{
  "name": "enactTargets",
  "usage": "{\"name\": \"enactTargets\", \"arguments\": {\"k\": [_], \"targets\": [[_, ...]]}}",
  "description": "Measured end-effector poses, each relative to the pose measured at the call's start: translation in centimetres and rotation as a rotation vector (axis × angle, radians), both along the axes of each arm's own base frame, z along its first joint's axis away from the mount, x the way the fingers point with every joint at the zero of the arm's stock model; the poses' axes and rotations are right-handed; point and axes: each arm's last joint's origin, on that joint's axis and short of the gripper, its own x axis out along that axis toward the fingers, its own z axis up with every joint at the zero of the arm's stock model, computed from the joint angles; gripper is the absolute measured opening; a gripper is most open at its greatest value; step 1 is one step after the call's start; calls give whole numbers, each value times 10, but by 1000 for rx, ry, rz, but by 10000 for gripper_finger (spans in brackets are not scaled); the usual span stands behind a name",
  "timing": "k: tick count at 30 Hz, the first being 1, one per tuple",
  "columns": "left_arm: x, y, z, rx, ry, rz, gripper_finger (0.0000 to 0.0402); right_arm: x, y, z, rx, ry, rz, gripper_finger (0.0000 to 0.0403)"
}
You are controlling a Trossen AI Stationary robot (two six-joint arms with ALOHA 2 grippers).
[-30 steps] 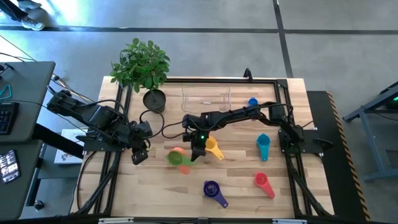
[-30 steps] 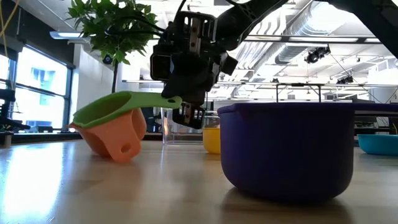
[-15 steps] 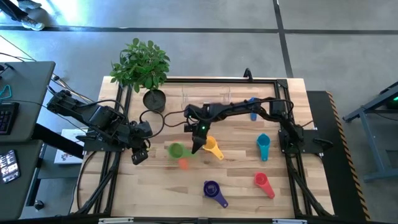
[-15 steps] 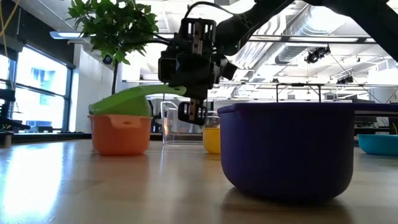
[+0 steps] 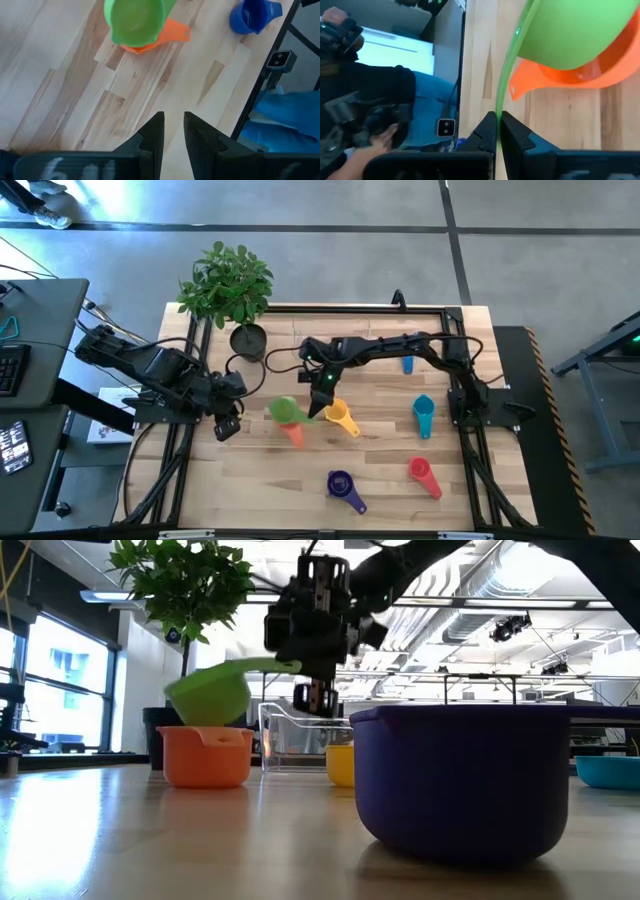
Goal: Nest measuring cups in basket
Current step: Stack the green measuring cup on top of the orange measuring cup
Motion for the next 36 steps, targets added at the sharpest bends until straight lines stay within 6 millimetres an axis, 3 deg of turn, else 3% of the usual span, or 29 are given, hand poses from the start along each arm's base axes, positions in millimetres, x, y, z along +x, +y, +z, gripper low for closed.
{"name": "enactTargets", "arguments": {"k": [10,18,24,36], "targets": [[-5,3,3,-1,-22,-13,62,-10,7,40,-159,-19,-127,0],[-19,8,12,-21,-74,-18,62,-15,32,53,-267,28,-196,0],[-27,11,18,-27,-109,-31,62,-29,44,65,-327,90,-196,0],[-31,13,20,-22,-127,-51,62,-75,22,112,-474,86,-201,0]]}}
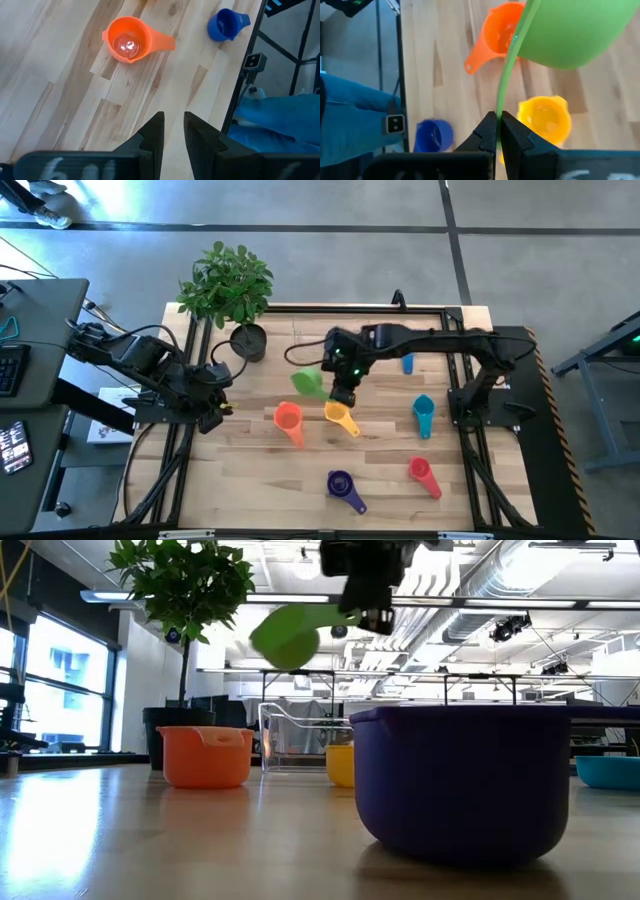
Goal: Nest measuring cups in basket
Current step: Stack the green measuring cup on top of the orange measuring cup
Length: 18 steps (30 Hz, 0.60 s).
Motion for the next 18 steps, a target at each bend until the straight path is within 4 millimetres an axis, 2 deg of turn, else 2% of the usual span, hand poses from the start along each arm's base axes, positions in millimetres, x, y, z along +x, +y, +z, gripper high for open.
{"name": "enactTargets", "arguments": {"k": [8,13,18], "targets": [[0,0,0,-4,-1,5,62,-30,-24,21,-74,-41,9,0],[0,0,0,-14,1,21,62,-54,-32,-2,-6,-120,-53,0],[1,1,0,-14,1,26,62,-78,-29,-3,59,-314,-107,0]]}}
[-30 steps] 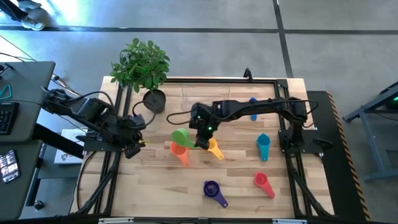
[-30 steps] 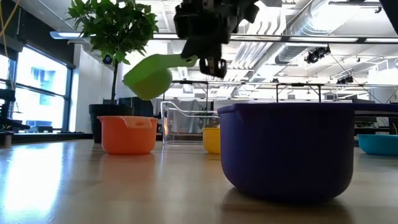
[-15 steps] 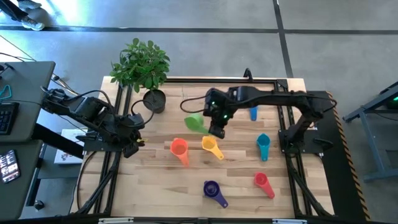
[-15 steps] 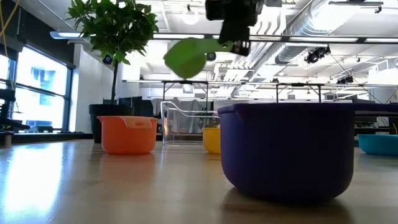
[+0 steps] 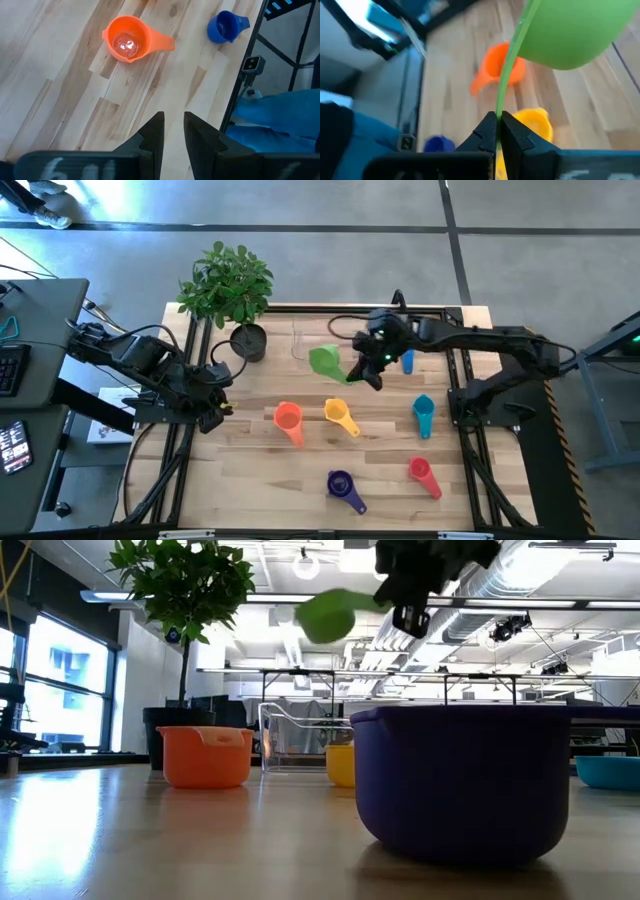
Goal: Nest measuring cups in basket
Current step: Stack the green measuring cup on top of the orange measuring cup
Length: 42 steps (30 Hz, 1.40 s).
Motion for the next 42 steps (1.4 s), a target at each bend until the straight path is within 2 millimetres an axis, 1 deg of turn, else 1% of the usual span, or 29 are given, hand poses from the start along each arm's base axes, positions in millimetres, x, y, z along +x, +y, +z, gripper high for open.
{"name": "enactTargets", "arguments": {"k": [4,6,9,12,15,18,22,25,28,34,37,42], "targets": [[1,3,0,1,-1,23,62,-13,6,0,49,-116,-55,0],[2,5,0,1,-1,33,62,-14,11,-2,74,-174,-108,0],[3,7,0,1,-1,49,62,-12,21,-14,135,-229,-199,0],[3,9,0,1,-1,62,62,-10,36,-26,203,-301,-271,0],[4,10,0,1,0,70,62,-12,53,-41,268,-330,-348,0],[4,11,0,5,-1,70,62,-14,71,-48,310,-369,-414,0],[4,13,0,22,-6,49,62,-14,92,-56,315,-346,-460,0],[5,14,0,28,-7,48,62,-9,106,-60,336,-377,-473,0],[5,14,0,28,-7,50,62,0,118,-70,366,-401,-466,0],[5,14,0,29,-7,49,62,20,134,-99,465,-450,-455,0],[5,14,0,29,-7,49,62,33,142,-109,517,-498,-436,0],[5,14,0,29,-6,49,62,58,152,-126,561,-476,-402,0]]}}
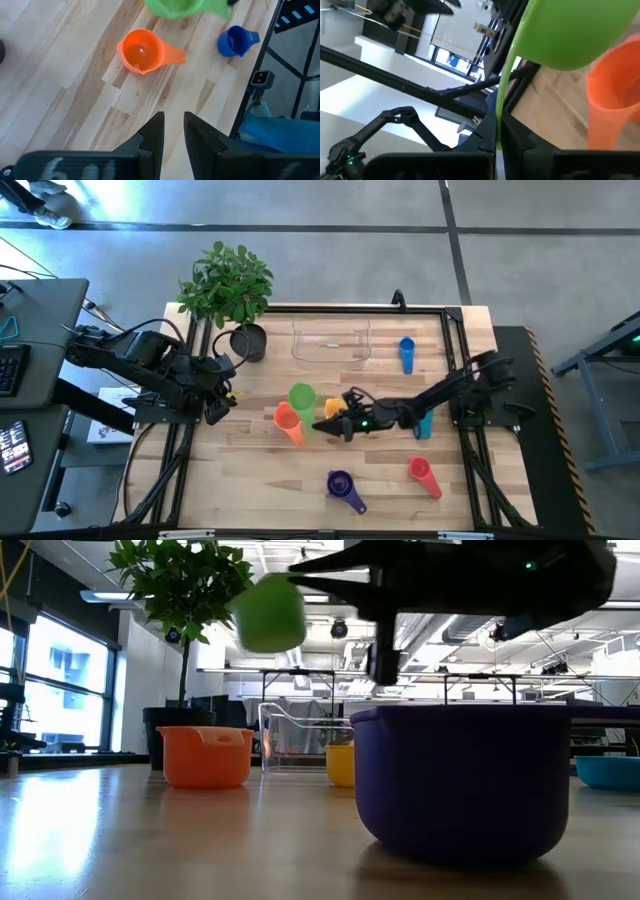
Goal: Nest measuring cups in basket
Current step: Stack the green measuring cup on top of the orange measuring cup
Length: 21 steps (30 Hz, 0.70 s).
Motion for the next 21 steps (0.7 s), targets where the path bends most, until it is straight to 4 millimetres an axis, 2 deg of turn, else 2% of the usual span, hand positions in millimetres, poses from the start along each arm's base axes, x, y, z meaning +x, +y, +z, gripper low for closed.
{"name": "enactTargets", "arguments": {"k": [5,9,17,21], "targets": [[0,0,0,8,-2,-14,62,25,9,-10,13,7,60,0],[0,0,0,9,-2,-15,62,37,12,-18,20,24,85,0],[0,0,0,10,-2,-16,62,41,13,-38,95,135,80,0],[0,0,0,14,-4,-24,62,43,13,-40,86,175,74,0]]}}
